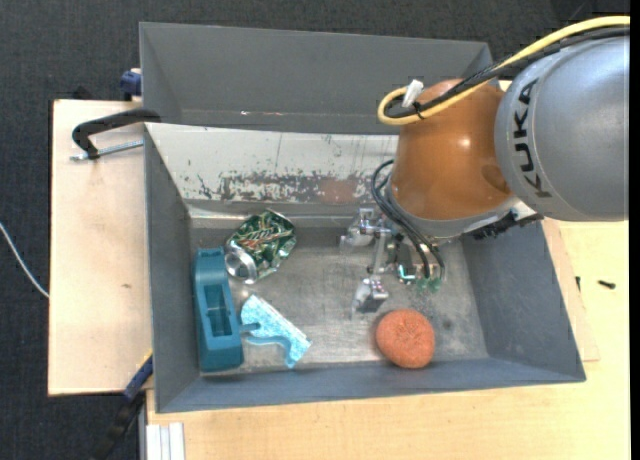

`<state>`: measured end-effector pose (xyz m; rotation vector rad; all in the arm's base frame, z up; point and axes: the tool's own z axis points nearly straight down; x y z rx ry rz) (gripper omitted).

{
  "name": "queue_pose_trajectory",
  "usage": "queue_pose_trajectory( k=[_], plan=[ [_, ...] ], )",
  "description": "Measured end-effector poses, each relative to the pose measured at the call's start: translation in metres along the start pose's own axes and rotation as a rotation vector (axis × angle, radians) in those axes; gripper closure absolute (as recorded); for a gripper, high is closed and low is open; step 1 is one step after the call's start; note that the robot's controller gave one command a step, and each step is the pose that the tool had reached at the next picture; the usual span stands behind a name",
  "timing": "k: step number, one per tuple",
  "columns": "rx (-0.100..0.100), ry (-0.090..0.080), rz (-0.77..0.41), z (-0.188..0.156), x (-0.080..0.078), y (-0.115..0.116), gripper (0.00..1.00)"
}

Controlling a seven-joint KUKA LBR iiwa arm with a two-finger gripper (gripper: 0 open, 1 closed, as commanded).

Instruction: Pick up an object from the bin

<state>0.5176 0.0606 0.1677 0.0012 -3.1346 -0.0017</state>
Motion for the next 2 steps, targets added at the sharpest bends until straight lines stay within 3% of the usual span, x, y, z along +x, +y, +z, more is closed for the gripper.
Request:
queue_pose_trajectory(
  k=[2],
  plan=[
    [0.0, -0.008, 0.001, -0.0037, -0.0019, -0.0003, 0.0]
  ],
)
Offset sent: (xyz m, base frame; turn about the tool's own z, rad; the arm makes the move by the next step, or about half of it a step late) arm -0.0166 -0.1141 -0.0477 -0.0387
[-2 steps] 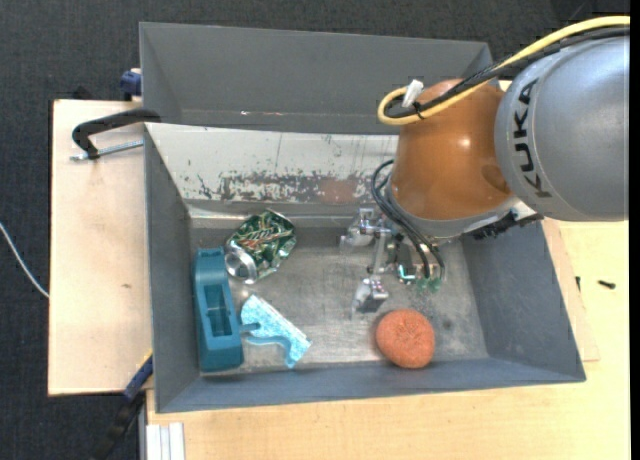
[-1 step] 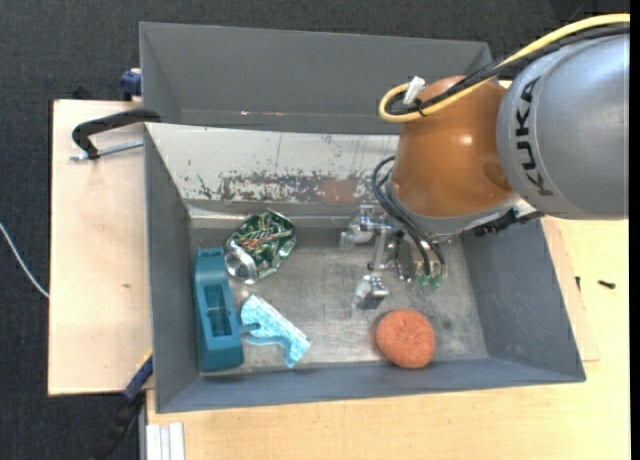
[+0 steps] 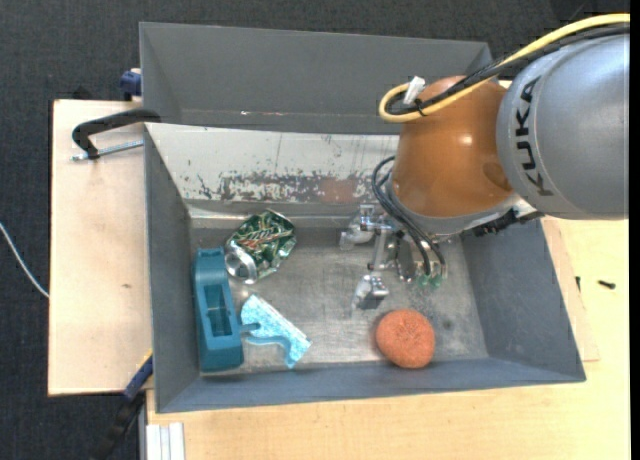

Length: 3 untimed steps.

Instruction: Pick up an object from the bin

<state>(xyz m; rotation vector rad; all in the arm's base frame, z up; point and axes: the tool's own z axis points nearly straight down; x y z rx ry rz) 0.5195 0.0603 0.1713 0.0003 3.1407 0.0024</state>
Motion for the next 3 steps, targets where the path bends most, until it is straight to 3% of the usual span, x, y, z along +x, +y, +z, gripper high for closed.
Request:
queue_pose_trajectory(
  k=[1, 2, 3],
  plan=[
    [-0.001, -0.002, -0.025, 0.019, 0.006, -0.04, 0.0],
    [0.002, 0.005, -0.035, 0.038, 0.013, -0.095, 0.0],
    [0.0, 0.001, -0.276, 0.073, 0.023, -0.076, 1.0]
  ],
)
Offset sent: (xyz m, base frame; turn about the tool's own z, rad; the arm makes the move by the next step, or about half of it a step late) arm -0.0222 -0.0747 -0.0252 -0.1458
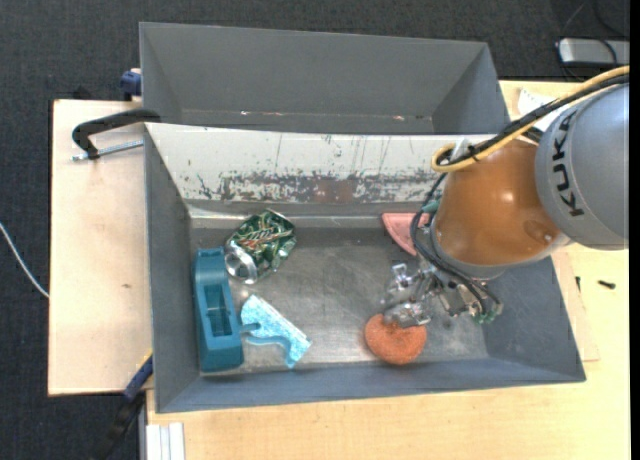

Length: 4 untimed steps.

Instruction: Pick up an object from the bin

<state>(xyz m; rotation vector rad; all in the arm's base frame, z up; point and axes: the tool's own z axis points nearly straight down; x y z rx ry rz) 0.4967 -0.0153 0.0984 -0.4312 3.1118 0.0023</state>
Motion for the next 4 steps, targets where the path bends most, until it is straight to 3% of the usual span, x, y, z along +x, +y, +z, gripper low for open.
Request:
queue_pose_trajectory(
  k=[1, 2, 3, 4],
  plan=[
    [0.001, -0.002, 0.001, 0.0, 0.0, 0.0, 0.0],
    [0.0, -0.002, 0.001, 0.0, 0.0, 0.0, 0.0],
    [-0.002, 0.013, -0.234, 0.025, 0.004, -0.026, 1.0],
    [-0.002, 0.012, -0.234, 0.025, 0.003, -0.026, 1.0]
  ],
)
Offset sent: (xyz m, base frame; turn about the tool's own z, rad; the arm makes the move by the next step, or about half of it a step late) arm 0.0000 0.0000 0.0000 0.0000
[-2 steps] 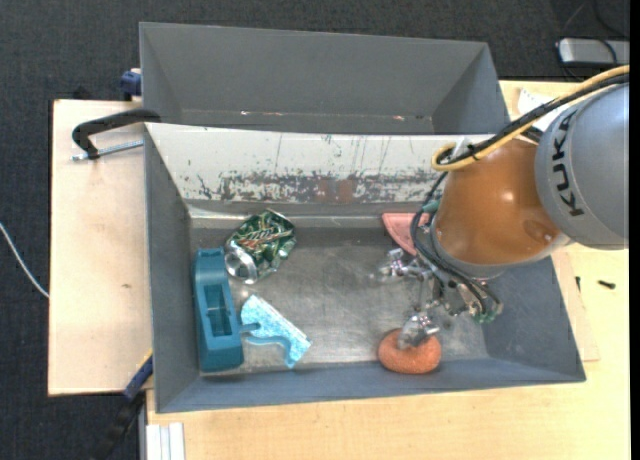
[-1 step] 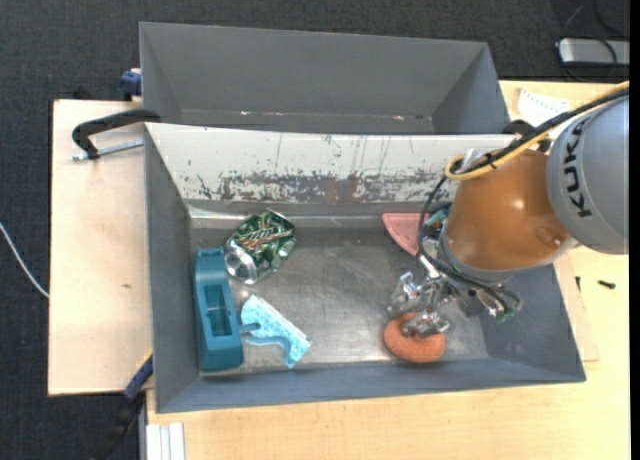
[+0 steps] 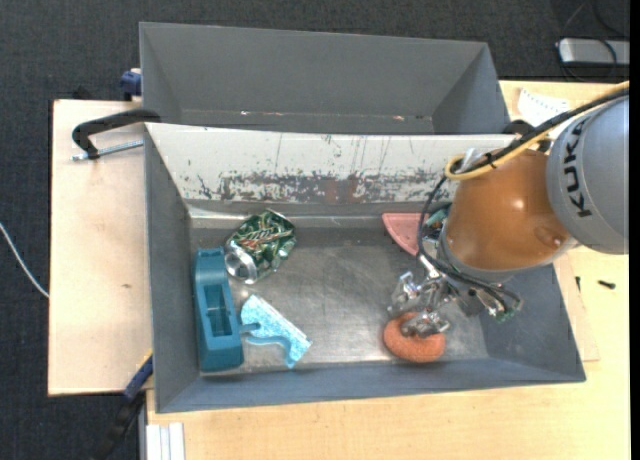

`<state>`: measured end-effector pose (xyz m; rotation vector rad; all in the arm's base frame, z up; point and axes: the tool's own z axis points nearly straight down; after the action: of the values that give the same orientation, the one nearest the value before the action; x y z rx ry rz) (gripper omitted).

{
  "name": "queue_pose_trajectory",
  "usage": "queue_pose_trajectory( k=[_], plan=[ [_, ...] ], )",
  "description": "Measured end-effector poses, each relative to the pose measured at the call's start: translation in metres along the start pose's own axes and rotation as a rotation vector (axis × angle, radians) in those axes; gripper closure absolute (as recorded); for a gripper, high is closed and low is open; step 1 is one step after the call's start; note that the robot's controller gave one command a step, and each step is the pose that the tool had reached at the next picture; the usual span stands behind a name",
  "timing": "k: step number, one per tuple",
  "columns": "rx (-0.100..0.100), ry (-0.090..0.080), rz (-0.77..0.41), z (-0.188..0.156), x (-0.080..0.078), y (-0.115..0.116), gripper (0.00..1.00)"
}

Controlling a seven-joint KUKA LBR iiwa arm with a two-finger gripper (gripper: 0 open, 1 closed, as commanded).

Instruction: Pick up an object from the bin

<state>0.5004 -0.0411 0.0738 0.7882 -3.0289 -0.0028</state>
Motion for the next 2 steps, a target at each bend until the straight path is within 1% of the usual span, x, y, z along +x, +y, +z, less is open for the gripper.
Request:
queue_pose_trajectory(
  k=[1, 2],
  plan=[
    [0.006, -0.016, 0.024, -0.1235, -0.0147, -0.018, 1.0],
    [0.006, -0.016, 0.025, -0.1234, -0.0147, -0.0179, 1.0]
  ],
)
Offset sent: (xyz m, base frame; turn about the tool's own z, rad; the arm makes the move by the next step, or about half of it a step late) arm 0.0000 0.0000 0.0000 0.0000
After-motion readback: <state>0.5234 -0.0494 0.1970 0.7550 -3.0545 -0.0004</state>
